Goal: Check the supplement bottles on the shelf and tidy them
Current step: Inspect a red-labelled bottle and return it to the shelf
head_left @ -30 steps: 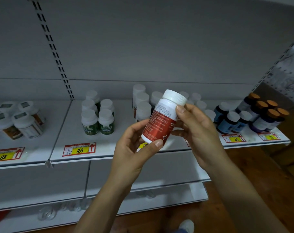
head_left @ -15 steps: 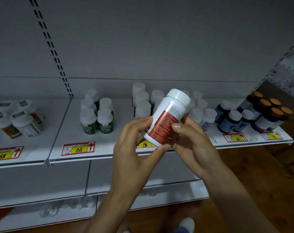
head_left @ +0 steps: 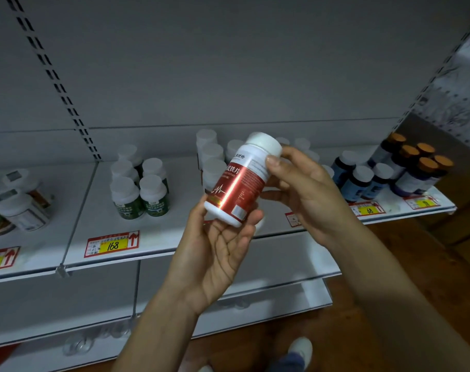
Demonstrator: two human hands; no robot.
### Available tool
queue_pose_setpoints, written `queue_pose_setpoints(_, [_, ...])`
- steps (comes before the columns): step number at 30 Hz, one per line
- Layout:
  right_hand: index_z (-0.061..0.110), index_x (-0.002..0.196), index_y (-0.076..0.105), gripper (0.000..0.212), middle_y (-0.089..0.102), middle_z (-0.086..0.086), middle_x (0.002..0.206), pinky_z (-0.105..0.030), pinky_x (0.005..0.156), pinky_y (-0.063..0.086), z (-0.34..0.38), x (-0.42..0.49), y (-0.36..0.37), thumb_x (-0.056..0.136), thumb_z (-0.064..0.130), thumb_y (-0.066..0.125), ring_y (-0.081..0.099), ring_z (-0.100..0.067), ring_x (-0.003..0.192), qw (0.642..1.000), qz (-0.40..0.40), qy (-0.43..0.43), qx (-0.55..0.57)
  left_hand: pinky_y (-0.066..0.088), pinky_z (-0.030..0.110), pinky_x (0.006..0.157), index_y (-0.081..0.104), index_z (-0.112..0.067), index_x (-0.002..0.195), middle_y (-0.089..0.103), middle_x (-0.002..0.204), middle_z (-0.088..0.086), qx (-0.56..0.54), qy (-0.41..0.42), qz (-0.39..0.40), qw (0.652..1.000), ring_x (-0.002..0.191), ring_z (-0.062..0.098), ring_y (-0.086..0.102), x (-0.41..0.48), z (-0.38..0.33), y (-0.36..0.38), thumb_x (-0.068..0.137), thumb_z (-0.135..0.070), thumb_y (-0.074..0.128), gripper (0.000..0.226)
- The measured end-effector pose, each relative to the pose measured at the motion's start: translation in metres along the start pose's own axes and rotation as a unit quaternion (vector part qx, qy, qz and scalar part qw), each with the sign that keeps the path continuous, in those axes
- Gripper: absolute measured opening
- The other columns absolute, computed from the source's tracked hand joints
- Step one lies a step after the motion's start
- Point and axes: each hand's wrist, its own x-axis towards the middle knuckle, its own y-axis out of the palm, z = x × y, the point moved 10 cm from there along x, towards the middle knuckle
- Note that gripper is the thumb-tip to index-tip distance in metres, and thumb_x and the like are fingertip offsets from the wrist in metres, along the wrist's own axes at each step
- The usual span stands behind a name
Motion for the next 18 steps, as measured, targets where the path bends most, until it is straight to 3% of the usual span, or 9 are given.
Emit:
queue_pose_setpoints(2, [0.019,0.107,0.064,0.032,0.067,0.001,0.09,-0.026,0.074,0.053,0.004,0.003,-0.002,0.08,0.035,0.068,0.066,-0.011,0.083,1.0,0.009,-0.002,-0.01,0.058,0.022,0.056,0.064,-0.002,0.112,0.073,0.094,0.019,0.078,0.077,0.001,0.994,0.067,0.019,0.073,0.002,-0.015,0.001,0.073,-0.043,0.063,0.057])
queue_pose_setpoints(3, [0.02,0.11,0.065,0.029,0.067,0.002,0.093,-0.024,0.071,0.053,0.005,0.004,-0.005,0.083,0.031,0.067,0.066,-0.009,0.084,1.0,0.01,-0.001,-0.013,0.058,0.022,0.062,0.063,-0.007,0.116,0.073,0.1,0.014,0.167,0.146,-0.003,0.975,0.078,0.02,0.073,0.001,-0.027,0.003,0.073,-0.037,0.07,0.053])
queue_pose_setpoints(6, [0.021,0.123,0.059,0.036,0.064,0.005,0.099,-0.013,0.061,0.048,0.016,0.003,-0.01,0.089,0.007,0.061,0.062,0.002,0.077,0.998,0.008,-0.022,-0.05,0.052,0.017,0.077,0.06,-0.018,0.119,0.068,0.112,-0.008,0.432,0.349,-0.018,0.831,0.101,0.009,0.066,-0.009,-0.055,0.014,0.075,-0.007,0.079,0.049])
queue_pose_setpoints(8, [0.025,0.128,0.052,0.053,0.064,0.003,0.111,-0.014,0.07,0.05,0.03,-0.003,-0.003,0.083,0.002,0.069,0.063,0.004,0.089,0.985,0.034,-0.092,-0.141,0.051,0.016,0.082,0.057,-0.02,0.119,0.065,0.115,-0.013,0.466,0.379,-0.01,0.799,0.107,0.006,0.063,-0.005,-0.057,0.014,0.079,0.005,0.072,0.05])
queue_pose_setpoints(10, [0.028,0.133,0.045,0.068,0.062,0.004,0.124,-0.02,0.092,0.049,0.034,-0.013,0.012,0.077,0.006,0.076,0.059,-0.002,0.114,0.958,0.068,-0.147,-0.237,0.052,0.019,0.084,0.054,-0.018,0.124,0.065,0.118,-0.009,0.456,0.365,-0.017,0.811,0.111,0.009,0.063,0.003,-0.059,0.01,0.082,0.007,0.068,0.051])
queue_pose_setpoints(12, [0.027,0.139,0.04,0.075,0.057,0.007,0.132,-0.021,0.103,0.042,0.033,-0.02,0.023,0.077,0.005,0.077,0.05,0.0,0.126,0.936,0.09,-0.176,-0.291,0.054,0.023,0.082,0.052,-0.016,0.129,0.064,0.123,-0.003,0.436,0.33,-0.019,0.837,0.111,0.013,0.063,0.011,-0.059,0.007,0.083,0.003,0.066,0.052])
queue_pose_setpoints(15, [0.03,0.138,0.039,0.075,0.055,0.014,0.132,-0.017,0.103,0.04,0.036,-0.024,0.025,0.078,0.009,0.078,0.048,0.004,0.126,0.925,0.083,-0.2,-0.311,0.055,0.023,0.076,0.051,-0.016,0.132,0.066,0.121,0.0,0.422,0.295,-0.025,0.857,0.108,0.013,0.065,0.015,-0.059,0.006,0.082,-0.003,0.066,0.054])
queue_pose_setpoints(18, [0.03,0.13,0.05,0.058,0.058,0.022,0.121,-0.014,0.094,0.045,0.049,-0.014,0.014,0.079,0.025,0.076,0.055,0.005,0.115,0.927,0.027,-0.211,-0.308,0.056,0.024,0.08,0.06,-0.015,0.121,0.072,0.108,0.006,0.392,0.25,-0.038,0.884,0.102,0.02,0.068,0.018,-0.058,0.001,0.079,-0.011,0.066,0.043])
